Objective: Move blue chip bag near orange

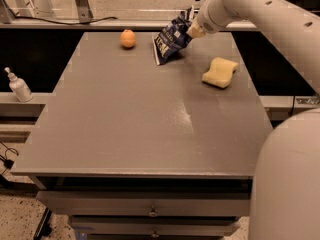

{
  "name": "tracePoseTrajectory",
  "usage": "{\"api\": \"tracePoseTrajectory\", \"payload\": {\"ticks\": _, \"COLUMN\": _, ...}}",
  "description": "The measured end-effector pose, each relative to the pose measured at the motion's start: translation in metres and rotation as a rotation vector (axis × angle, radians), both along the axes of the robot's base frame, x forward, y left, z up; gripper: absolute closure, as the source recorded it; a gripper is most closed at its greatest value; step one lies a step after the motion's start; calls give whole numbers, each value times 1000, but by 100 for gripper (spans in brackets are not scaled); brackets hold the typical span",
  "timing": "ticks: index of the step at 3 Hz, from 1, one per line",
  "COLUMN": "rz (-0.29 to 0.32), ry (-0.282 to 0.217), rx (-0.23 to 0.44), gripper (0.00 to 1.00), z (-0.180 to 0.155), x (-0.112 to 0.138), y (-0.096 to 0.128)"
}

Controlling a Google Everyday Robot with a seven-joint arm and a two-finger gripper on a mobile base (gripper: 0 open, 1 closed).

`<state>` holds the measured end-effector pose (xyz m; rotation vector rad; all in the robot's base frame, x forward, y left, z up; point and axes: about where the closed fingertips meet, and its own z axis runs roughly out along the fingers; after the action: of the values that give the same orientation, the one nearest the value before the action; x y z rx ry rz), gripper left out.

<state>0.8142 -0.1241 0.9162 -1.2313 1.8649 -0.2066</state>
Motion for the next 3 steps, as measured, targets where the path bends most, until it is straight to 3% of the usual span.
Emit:
{"api": "tracePoseTrajectory", "payload": {"ticks": 1, "rz": -71, "ry": -14, "rx": 8, "gripper": 100, "z": 1, "x": 23, "y": 3}}
{"api": "tracePoseTrajectory", "payload": {"ticks": 3, "rz": -138, "ry": -3, "rx": 60, "gripper": 100, "z": -4, "x": 44, "y": 26}}
